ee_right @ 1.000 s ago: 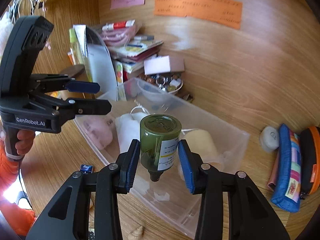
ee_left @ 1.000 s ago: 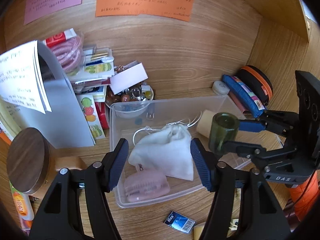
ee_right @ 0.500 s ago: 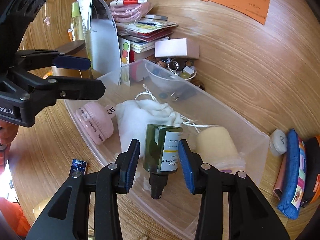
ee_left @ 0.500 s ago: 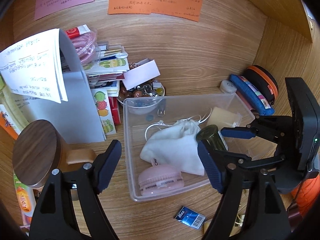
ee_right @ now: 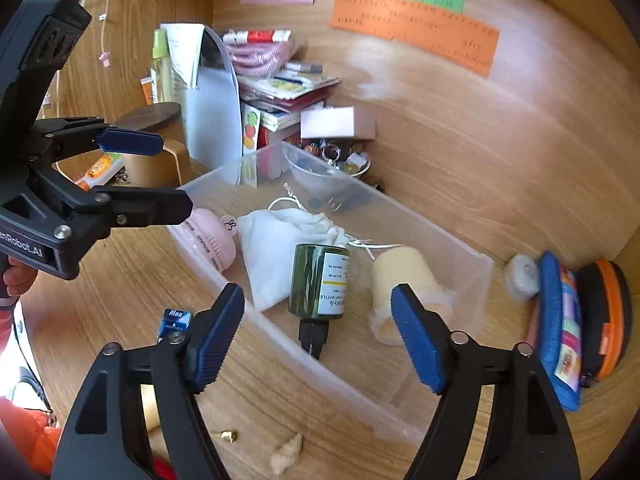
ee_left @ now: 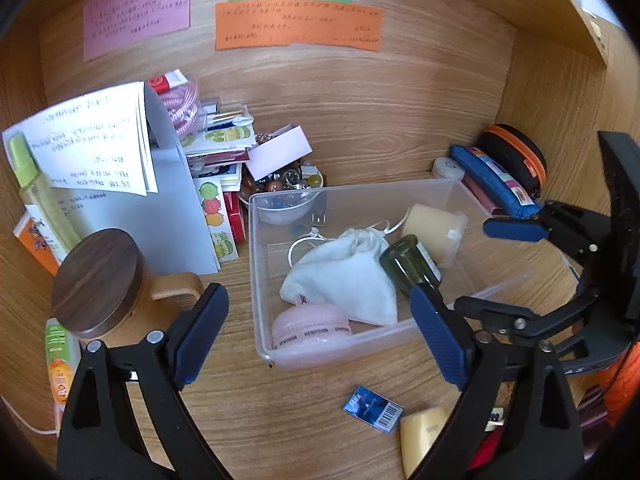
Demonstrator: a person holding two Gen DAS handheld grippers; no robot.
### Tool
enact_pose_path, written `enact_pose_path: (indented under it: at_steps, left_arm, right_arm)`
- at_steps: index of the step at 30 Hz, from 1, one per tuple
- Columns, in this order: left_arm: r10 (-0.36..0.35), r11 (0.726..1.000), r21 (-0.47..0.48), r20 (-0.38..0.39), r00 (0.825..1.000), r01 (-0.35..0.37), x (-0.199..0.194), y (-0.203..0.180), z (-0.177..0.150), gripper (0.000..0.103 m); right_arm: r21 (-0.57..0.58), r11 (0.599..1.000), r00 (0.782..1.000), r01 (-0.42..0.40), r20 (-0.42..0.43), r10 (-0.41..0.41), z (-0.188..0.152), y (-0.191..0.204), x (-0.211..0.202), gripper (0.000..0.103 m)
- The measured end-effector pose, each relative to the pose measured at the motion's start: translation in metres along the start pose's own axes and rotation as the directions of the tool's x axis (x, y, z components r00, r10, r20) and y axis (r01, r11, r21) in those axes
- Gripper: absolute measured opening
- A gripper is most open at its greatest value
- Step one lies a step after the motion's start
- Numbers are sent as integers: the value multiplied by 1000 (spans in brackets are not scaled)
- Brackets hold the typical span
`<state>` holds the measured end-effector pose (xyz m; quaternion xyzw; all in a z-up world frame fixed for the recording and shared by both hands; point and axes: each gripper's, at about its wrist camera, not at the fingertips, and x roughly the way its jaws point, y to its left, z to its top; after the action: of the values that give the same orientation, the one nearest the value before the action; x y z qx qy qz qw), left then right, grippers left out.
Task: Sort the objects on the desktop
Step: 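Move both grippers to the desk and grasp the red pouch with right gripper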
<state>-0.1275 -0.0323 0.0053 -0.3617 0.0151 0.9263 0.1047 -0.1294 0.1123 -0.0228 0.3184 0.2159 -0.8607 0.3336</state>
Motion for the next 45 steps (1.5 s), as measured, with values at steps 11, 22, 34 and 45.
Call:
enact_pose_path:
  at_steps: [11, 22, 34, 45]
  left_arm:
    - [-11, 1000, 16, 5, 1000, 11, -29, -23, -21, 98]
    - [-33, 999, 8, -38, 999, 33, -42, -46, -62, 99]
    - [-70, 997, -19, -100, 993, 69, -38, -61, -106, 99]
    - [-104, 991, -96, -161, 981, 89, -22, -59, -131, 99]
  right_arm:
    - [67, 996, 996, 53, 61, -57, -33, 0, -56, 81]
    - [133, 989, 994, 63, 79, -74, -77, 6, -90, 83]
    - [176, 984, 999, -4, 46, -4, -123, 37, -90, 83]
    - [225, 970, 996, -88, -2, 91, -155, 60, -72, 81]
